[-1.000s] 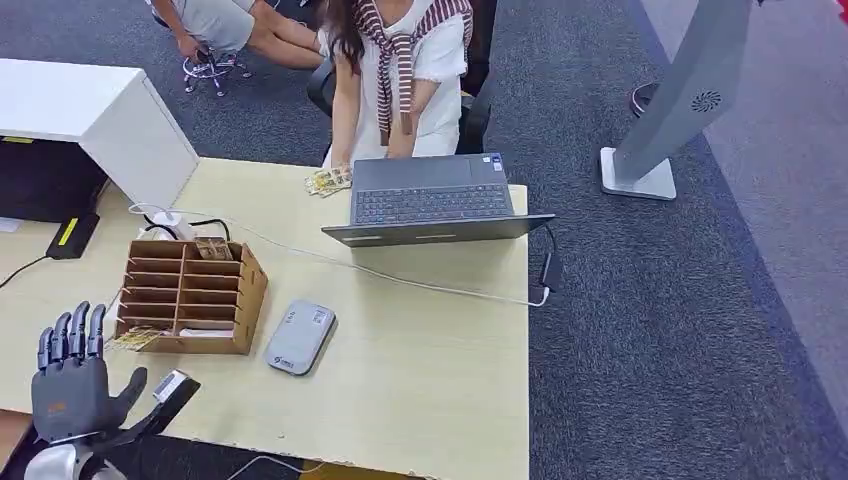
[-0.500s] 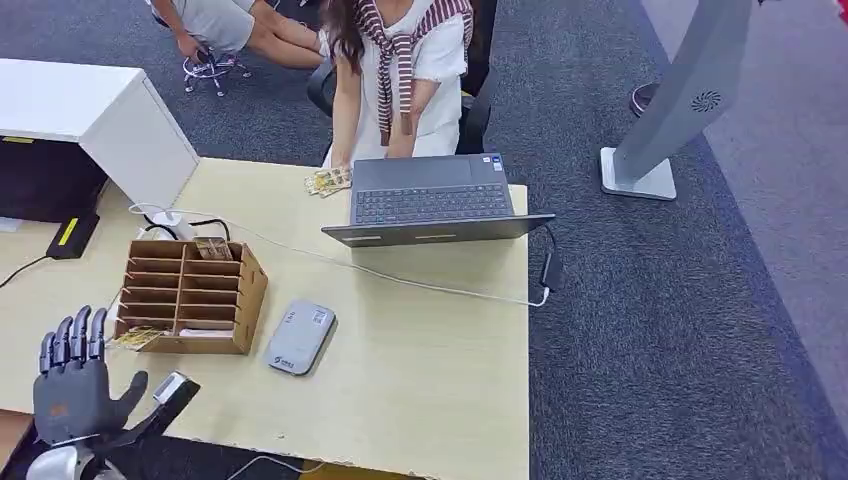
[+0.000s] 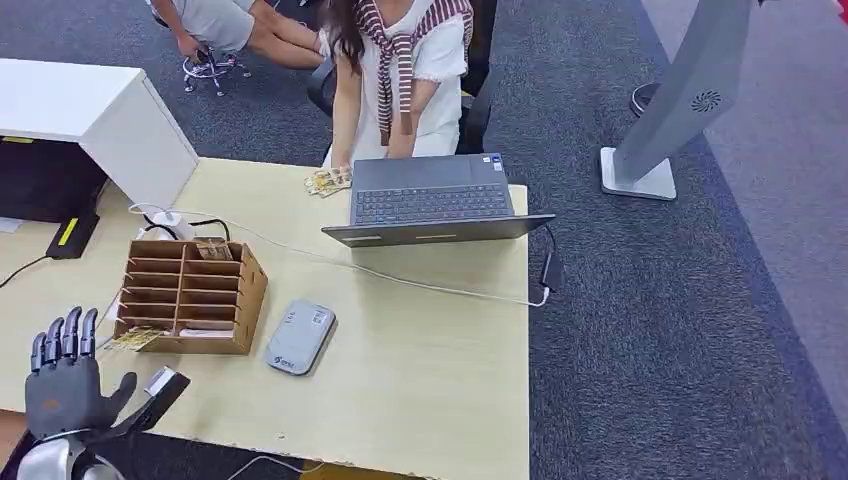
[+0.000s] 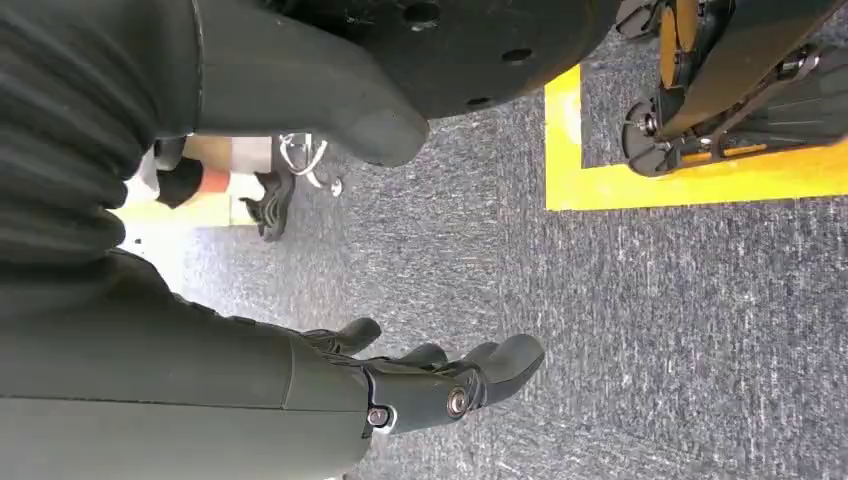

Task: Pass the card to the sensor for recognition and then transmit it.

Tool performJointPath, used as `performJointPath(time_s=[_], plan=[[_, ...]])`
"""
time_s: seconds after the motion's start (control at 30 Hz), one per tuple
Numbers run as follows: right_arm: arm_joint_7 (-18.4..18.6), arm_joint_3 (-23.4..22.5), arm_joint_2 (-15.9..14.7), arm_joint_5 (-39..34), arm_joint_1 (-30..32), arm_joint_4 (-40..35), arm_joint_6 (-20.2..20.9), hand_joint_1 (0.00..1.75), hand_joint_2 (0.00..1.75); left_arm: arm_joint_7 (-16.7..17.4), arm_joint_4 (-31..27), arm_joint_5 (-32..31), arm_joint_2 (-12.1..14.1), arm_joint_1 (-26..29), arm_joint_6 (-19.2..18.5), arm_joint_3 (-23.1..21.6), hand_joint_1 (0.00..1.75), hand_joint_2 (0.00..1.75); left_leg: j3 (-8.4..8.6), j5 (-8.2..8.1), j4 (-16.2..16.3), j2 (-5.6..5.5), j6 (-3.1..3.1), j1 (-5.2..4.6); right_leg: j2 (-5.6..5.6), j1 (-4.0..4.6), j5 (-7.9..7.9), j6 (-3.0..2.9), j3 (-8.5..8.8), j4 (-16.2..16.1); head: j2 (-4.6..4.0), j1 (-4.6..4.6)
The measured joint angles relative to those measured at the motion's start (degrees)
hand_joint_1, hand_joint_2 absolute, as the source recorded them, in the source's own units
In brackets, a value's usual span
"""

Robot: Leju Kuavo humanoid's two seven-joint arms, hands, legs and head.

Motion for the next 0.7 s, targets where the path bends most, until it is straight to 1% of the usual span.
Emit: performJointPath(time_s=[0.4, 0.7], plan=[[0.18, 0.5, -0.07, 0.06, -0.09, 0.0, 0.07, 0.0, 1.75, 2.4, 1.64, -0.5, 1.31, -0.43, -1.05, -1.64, 0.0, 1.75, 0.01, 0.0, 0.0, 0.0, 0.0, 0.0, 0.01, 0.0, 0.0, 0.0, 0.0, 0.0, 0.0, -0.02], [-0.04, 0.81, -0.11, 0.09, -0.14, 0.0, 0.07, 0.0, 1.75, 4.37, 1.64, -1.9, 1.62, -0.75, -1.0, -5.57, 0.0, 1.75, 0.02, 0.0, 0.0, 0.0, 0.0, 0.0, 0.0, 0.0, 0.0, 0.0, 0.0, 0.0, 0.0, 0.0]])
